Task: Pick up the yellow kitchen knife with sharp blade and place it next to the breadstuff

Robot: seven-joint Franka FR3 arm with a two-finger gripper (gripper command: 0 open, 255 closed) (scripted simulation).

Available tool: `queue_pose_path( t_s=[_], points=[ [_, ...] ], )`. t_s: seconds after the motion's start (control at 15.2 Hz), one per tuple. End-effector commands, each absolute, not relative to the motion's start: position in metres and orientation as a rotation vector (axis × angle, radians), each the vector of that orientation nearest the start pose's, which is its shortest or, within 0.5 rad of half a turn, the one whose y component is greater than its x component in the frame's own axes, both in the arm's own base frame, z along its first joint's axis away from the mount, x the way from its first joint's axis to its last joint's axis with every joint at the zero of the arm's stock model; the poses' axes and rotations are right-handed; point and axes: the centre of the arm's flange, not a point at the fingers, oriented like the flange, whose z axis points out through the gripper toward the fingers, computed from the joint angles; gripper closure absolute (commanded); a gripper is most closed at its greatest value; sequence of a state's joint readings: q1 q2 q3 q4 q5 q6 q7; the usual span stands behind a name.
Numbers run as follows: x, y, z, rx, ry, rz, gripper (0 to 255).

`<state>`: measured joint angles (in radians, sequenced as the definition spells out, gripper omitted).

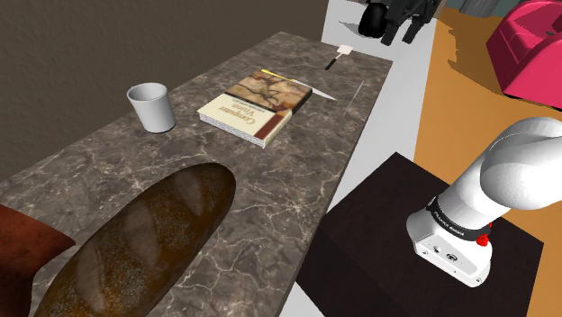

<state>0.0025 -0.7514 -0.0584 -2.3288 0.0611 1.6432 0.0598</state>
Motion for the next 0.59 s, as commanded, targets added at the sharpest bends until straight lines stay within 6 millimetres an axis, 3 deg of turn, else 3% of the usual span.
queue_pose_path(
  t_s=[0.0, 0.53],
  points=[
    [0.324, -0.017, 0.599, -3.034, 0.157, -0.097, 0],
    [0.431, -0.033, 0.556, -3.031, 0.009, 0.009, 0]
  ],
)
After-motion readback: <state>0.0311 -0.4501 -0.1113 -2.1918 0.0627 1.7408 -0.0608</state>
